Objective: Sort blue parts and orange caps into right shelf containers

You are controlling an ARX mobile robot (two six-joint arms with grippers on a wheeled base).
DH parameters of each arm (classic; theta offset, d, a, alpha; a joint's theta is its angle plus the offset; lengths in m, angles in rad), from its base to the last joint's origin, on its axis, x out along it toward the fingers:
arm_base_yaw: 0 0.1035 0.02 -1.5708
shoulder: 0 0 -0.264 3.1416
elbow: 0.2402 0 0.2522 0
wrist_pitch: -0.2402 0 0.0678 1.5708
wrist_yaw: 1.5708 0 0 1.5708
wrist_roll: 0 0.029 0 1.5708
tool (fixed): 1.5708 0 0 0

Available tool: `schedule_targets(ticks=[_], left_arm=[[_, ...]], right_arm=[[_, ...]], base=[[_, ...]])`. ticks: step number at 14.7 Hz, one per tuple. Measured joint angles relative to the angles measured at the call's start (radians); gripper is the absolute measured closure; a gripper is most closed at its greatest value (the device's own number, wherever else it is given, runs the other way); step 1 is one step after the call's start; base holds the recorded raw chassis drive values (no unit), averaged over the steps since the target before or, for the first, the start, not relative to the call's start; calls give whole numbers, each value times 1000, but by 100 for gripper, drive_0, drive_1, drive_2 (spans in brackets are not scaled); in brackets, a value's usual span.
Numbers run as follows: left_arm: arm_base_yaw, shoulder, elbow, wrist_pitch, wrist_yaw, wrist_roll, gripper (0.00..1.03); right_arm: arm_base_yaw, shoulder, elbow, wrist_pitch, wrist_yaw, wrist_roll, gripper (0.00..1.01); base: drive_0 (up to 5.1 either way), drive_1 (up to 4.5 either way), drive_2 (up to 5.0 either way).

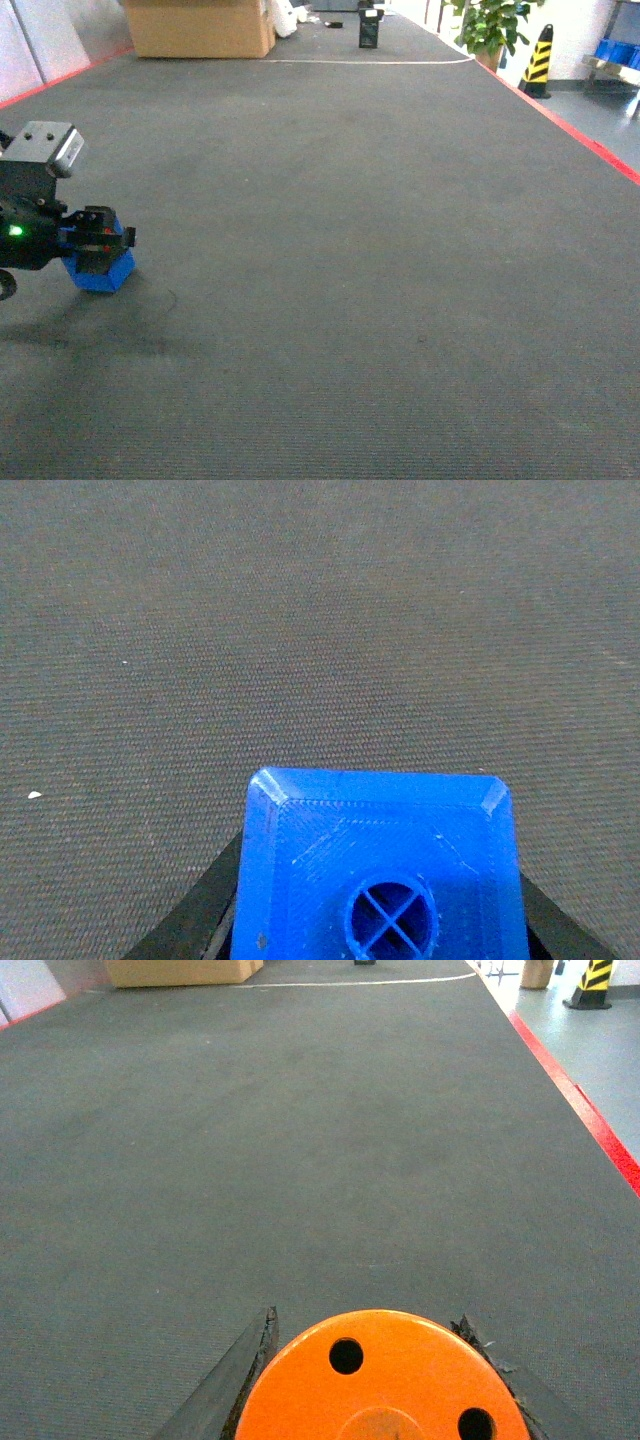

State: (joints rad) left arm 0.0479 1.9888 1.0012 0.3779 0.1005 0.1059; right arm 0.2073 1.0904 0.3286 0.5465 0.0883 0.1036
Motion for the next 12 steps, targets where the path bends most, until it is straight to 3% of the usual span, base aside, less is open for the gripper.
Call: schedule_targets(ticks=[2,5,12], left_arm=[[11,-196,-135,90,21,3,58],[26,-599,-368,162,-21,40,59],[26,-576,-367,158,-23,53,59]], right_arm=[[42,-82,0,-39,37,-23,57],[61,-266,-45,-142,107,-97,57],[61,-261,-43,-144,107,-106,57]], base=[[0,0,0],[0,0,0],[0,0,0]])
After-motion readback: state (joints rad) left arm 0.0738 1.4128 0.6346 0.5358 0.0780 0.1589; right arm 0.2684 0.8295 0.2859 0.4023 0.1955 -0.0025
